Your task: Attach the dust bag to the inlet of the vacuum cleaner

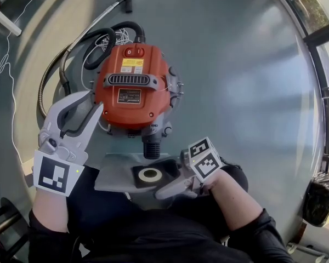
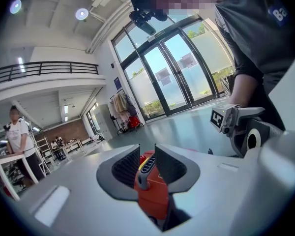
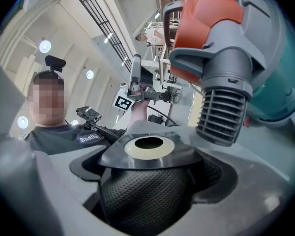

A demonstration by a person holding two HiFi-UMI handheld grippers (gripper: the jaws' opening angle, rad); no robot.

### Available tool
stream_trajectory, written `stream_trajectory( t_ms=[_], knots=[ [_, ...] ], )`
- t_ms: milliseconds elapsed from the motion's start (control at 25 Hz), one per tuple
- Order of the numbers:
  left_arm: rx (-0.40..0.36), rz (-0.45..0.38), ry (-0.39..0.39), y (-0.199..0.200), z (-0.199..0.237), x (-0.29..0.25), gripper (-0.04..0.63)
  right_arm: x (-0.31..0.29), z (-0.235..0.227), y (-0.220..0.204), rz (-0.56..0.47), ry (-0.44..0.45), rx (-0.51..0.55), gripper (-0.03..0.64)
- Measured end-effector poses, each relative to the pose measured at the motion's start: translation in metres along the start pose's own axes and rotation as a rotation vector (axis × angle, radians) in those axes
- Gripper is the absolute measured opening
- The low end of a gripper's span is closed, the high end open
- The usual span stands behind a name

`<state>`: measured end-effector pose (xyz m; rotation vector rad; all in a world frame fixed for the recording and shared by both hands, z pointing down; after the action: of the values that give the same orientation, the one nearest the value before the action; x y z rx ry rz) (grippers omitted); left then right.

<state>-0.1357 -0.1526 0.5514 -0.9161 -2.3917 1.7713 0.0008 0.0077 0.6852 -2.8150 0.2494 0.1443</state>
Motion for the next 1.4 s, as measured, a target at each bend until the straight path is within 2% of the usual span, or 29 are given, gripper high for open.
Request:
stream_trajectory(
  t_ms=[200,360,560,720,840,1000,1120,1240,1400],
  knots=[
    [-0.014,-0.026,-0.038,-0.007,0.004,-0.030,0.117,-0.001,-0.006,-0.004,-0.005,-0.009,-0.008,0.522],
    [-0.006,-0.056,-0.076,-0.017,0.013,-0.057,0.144,0.001,-0.011,-0.006,-0.008,-0.030,-0.016,0.522],
    [0.006,-0.083,-0.188,-0.032,0.017,-0.084,0.166,0.004,-0.015,-0.011,-0.015,-0.039,-0.033,0.522],
    [0.029,-0.141,-0.226,-0.031,0.019,-0.089,0.166,0.005,-0.021,-0.012,-0.023,-0.034,-0.053,0.522],
    [0.008,-0.163,-0.277,-0.025,0.020,-0.089,0.206,0.005,-0.023,-0.013,-0.032,-0.026,-0.078,0.522],
    [-0.087,-0.079,-0.377,-0.025,0.012,-0.097,0.244,0.005,-0.027,-0.011,-0.043,-0.021,-0.095,0.522],
    [-0.136,-0.065,-0.417,-0.027,0.010,-0.102,0.259,0.004,-0.031,-0.009,-0.051,-0.020,-0.098,0.522],
    [-0.131,-0.079,-0.414,-0.027,0.012,-0.102,0.259,0.005,-0.037,-0.009,-0.048,-0.033,-0.101,0.522],
    [-0.144,-0.026,-0.432,-0.036,0.011,-0.106,0.256,0.007,-0.048,-0.010,-0.050,-0.061,-0.130,0.522]
  ],
)
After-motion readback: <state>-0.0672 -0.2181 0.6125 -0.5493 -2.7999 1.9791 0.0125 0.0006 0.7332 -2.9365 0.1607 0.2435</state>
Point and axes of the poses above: the fingertips, and each gripper's own axes: x backward along the fingers, z to its left, y out of its top, the point moved 5 cm from there along x, backward along the fingers, and after that the axes turned 11 degrees about -y, right-handed, at the moved point
